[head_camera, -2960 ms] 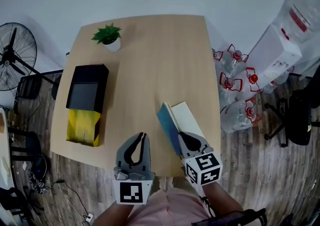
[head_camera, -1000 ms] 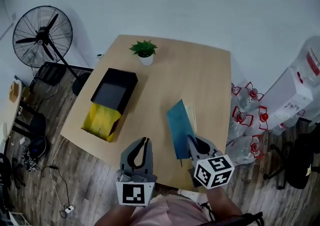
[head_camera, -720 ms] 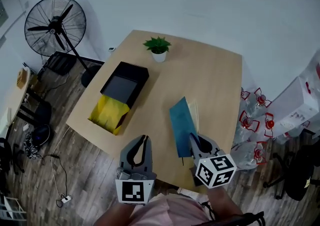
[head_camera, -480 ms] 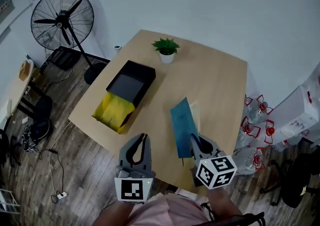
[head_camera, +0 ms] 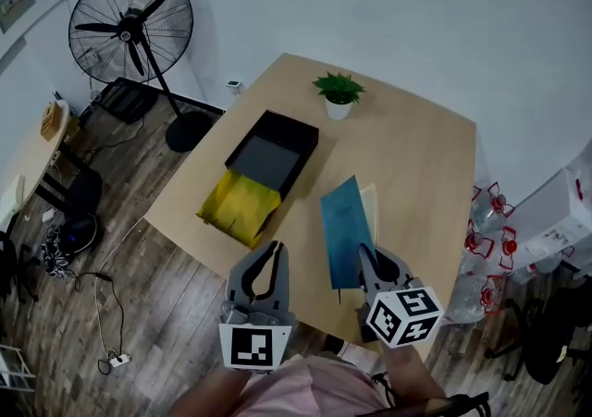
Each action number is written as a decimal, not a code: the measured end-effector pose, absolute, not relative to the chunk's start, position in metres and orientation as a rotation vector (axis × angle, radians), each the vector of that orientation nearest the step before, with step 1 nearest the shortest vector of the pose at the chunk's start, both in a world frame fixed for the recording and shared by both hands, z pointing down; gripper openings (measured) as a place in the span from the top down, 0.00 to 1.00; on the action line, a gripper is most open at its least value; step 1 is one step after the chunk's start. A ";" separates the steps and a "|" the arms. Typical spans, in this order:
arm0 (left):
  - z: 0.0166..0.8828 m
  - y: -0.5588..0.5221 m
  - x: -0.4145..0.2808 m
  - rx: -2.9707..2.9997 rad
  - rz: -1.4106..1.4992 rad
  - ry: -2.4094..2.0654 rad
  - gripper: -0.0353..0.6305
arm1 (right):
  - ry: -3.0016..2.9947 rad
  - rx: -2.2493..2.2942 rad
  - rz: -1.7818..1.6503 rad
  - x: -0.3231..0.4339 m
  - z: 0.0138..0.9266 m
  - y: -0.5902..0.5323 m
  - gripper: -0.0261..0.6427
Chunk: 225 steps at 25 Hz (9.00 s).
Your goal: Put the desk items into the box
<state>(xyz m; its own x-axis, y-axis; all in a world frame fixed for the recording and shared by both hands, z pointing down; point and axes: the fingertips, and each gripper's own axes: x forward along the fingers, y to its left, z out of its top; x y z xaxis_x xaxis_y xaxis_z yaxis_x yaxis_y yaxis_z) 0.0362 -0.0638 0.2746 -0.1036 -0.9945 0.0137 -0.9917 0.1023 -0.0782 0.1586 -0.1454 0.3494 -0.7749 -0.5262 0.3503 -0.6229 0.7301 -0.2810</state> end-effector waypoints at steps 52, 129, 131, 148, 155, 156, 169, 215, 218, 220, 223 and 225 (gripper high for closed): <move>0.299 0.049 -0.249 -2.002 -0.067 2.415 0.91 | -2.700 0.956 0.475 -0.127 0.346 -0.063 0.95; 0.426 -0.119 -0.223 -2.816 -0.488 1.894 0.91 | -2.150 1.163 0.848 -0.099 0.535 -0.118 0.70; 0.427 -0.121 -0.222 -2.818 -0.491 1.888 0.91 | -2.149 1.157 0.873 -0.099 0.537 -0.118 0.70; 0.428 -0.118 -0.221 -2.890 -0.507 1.746 0.91 | -2.106 1.393 1.088 -0.098 0.536 -0.097 0.72; 0.430 -0.103 -0.233 -2.906 -0.512 1.723 0.91 | -2.099 1.475 1.080 -0.094 0.536 -0.093 0.72; 0.431 -0.101 -0.233 -2.908 -0.512 1.722 0.91 | -2.100 1.483 1.083 -0.092 0.534 -0.092 0.72; 0.431 -0.080 -0.238 -2.925 -0.505 1.699 0.91 | -2.128 1.529 1.202 -0.107 0.530 -0.066 0.76; 0.451 0.021 -0.209 -3.034 -0.502 1.471 0.91 | -2.193 1.359 0.945 -0.144 0.502 0.024 0.95; 0.459 0.021 -0.209 -3.041 -0.516 1.486 0.91 | -2.188 1.334 0.939 -0.146 0.505 0.020 0.96; 0.463 0.020 -0.208 -3.046 -0.521 1.493 0.91 | -2.182 1.320 0.934 -0.147 0.507 0.018 0.96; 0.471 0.017 -0.206 -3.061 -0.541 1.495 0.91 | -2.178 1.285 0.947 -0.149 0.512 0.015 0.96; 0.478 0.017 -0.201 -3.072 -0.558 1.496 0.91 | -2.175 1.256 0.955 -0.149 0.518 0.015 0.96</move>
<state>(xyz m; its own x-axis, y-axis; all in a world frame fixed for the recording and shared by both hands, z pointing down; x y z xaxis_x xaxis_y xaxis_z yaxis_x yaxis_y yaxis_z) -0.2015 0.0172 0.4777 0.5854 -0.6966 0.4148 -0.7982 -0.5849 0.1441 -0.1489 0.0150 0.5175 -0.4834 -0.5624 0.6708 -0.8745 0.3451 -0.3408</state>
